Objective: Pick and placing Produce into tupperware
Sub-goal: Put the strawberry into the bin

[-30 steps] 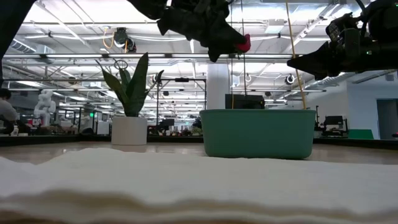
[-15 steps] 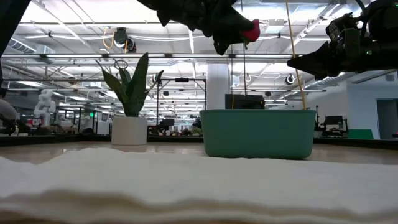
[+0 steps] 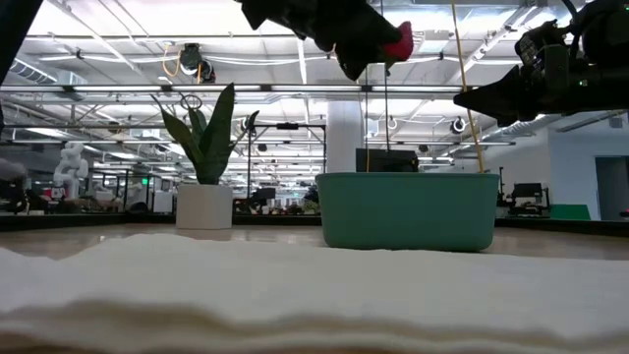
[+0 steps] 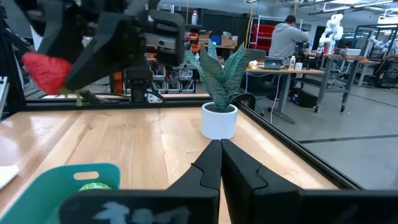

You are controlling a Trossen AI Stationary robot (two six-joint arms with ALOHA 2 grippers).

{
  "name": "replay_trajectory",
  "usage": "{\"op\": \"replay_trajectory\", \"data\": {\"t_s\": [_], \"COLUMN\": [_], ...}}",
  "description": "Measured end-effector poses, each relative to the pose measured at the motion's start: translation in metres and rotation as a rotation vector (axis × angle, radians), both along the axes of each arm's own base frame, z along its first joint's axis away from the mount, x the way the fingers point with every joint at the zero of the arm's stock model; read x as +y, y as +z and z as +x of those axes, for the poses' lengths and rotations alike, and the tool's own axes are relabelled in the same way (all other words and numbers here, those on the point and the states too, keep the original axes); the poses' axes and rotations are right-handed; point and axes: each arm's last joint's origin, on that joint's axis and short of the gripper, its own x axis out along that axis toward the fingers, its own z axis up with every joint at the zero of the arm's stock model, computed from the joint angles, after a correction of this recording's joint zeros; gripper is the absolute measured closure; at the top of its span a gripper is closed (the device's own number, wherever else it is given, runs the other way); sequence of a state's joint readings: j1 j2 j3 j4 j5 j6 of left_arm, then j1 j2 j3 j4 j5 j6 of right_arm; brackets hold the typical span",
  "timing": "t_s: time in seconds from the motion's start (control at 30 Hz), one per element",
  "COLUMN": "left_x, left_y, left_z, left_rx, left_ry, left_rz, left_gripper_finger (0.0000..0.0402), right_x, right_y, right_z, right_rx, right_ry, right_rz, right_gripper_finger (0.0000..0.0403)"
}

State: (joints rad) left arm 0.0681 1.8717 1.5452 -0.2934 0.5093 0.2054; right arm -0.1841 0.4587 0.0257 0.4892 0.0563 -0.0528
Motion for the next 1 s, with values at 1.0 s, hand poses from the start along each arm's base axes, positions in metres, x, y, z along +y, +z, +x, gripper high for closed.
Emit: {"op": "replay_trajectory", "data": {"t_s": [1.0], "left_x": [-0.009], "left_y": [-0.032], "left_z": [-0.007], "left_rx": [0.213], "left_ry": [0.010], "left_rz": [0.231], "left_gripper_finger": [0.0273], "right_x": [0.000], "right_y": [0.001], "right_z": [0.000], "right_rx": [-0.011], "right_ry": [0.001], "right_rz": [0.005], "right_gripper_finger": [0.0403]}}
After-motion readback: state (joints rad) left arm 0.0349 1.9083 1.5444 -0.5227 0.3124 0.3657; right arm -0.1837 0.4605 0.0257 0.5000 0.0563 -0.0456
